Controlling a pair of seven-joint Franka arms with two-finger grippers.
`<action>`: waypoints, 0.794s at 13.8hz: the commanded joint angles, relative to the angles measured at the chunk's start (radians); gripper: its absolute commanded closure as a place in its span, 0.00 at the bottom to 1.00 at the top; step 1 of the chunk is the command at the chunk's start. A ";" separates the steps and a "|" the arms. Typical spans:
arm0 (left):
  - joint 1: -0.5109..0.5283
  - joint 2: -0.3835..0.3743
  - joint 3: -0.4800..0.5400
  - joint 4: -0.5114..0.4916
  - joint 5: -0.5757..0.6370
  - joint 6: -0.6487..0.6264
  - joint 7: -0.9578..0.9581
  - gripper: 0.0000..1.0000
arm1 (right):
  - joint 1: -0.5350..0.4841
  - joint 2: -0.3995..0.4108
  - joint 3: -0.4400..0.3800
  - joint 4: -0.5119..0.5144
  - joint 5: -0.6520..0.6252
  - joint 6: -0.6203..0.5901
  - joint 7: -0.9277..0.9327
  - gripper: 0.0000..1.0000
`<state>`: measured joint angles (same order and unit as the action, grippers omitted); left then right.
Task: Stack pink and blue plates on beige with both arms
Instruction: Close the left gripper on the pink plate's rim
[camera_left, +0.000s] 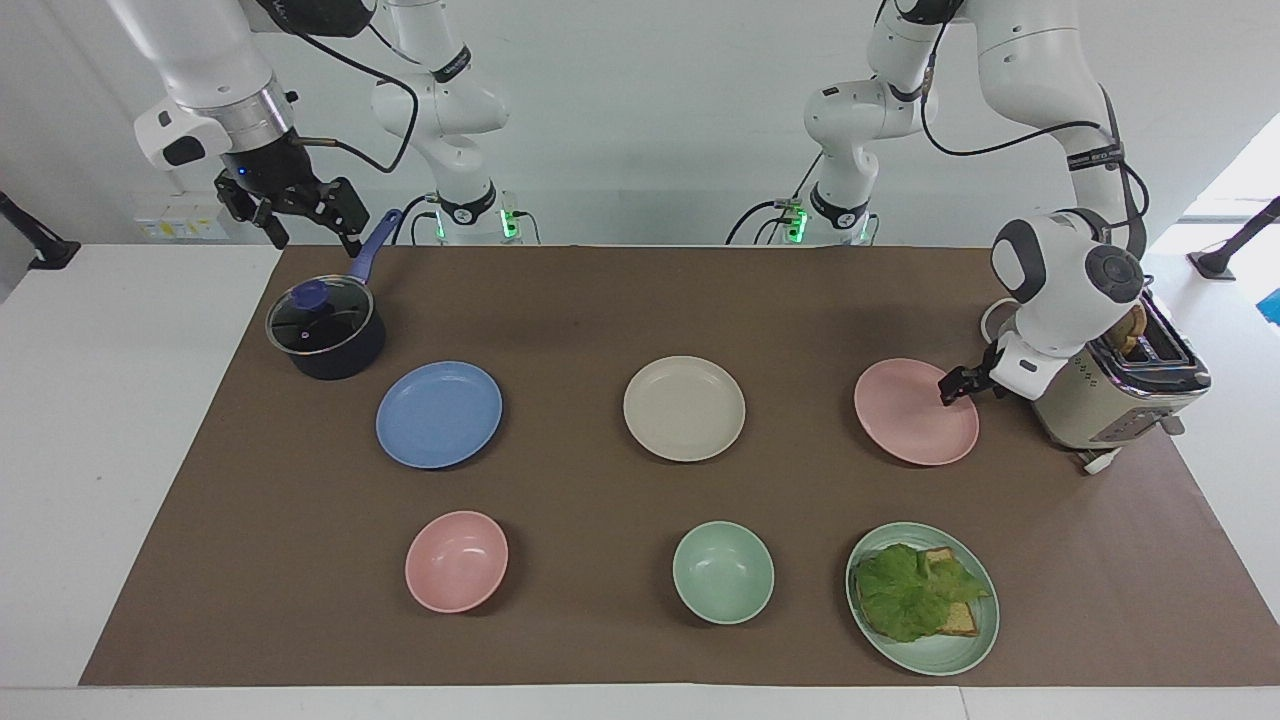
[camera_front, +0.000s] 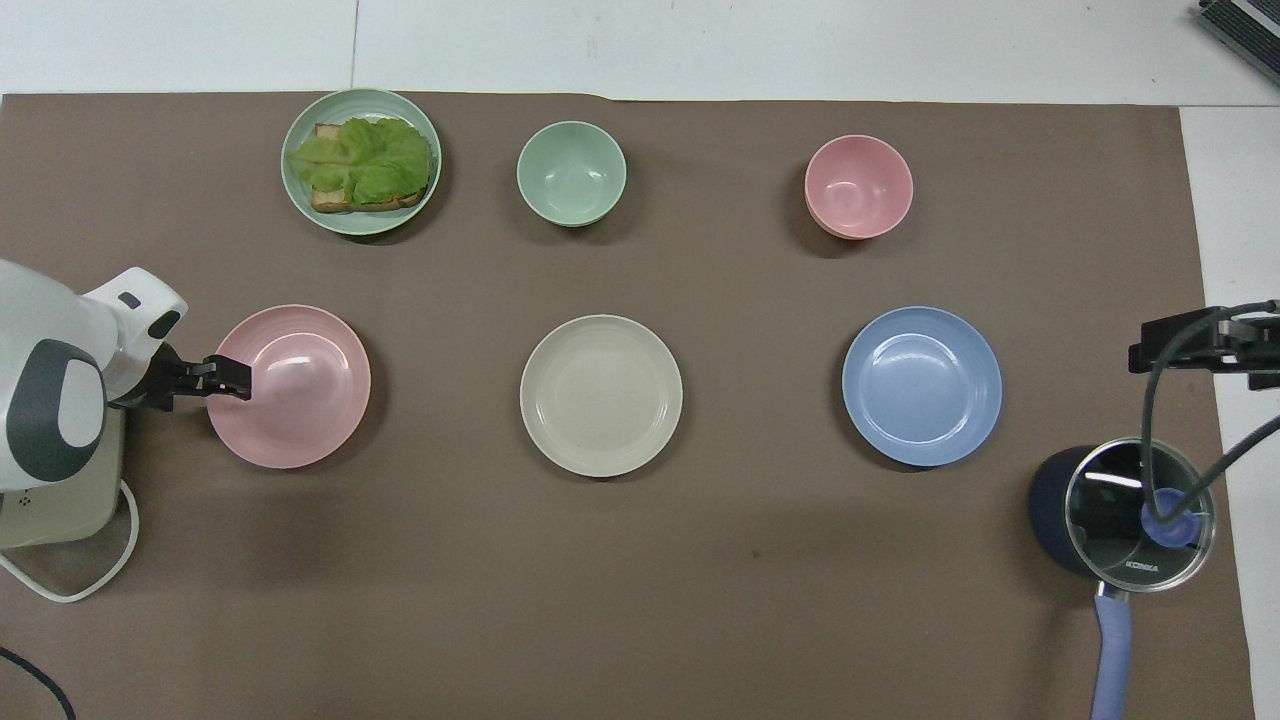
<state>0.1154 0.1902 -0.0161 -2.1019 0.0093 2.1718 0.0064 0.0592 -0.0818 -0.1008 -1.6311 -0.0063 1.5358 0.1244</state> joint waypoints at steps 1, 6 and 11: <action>0.006 -0.017 -0.001 -0.043 -0.009 0.023 -0.011 0.00 | -0.004 -0.003 0.001 0.005 0.002 -0.005 -0.017 0.00; 0.000 -0.017 -0.002 -0.043 -0.009 0.016 -0.012 0.82 | -0.004 -0.003 0.003 0.005 0.002 -0.005 -0.017 0.00; 0.004 -0.008 -0.004 0.014 -0.009 -0.088 -0.008 1.00 | -0.004 -0.003 0.003 0.005 0.002 -0.005 -0.017 0.00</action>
<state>0.1151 0.1832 -0.0176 -2.1095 0.0031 2.1447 -0.0008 0.0592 -0.0818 -0.1008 -1.6311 -0.0063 1.5358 0.1244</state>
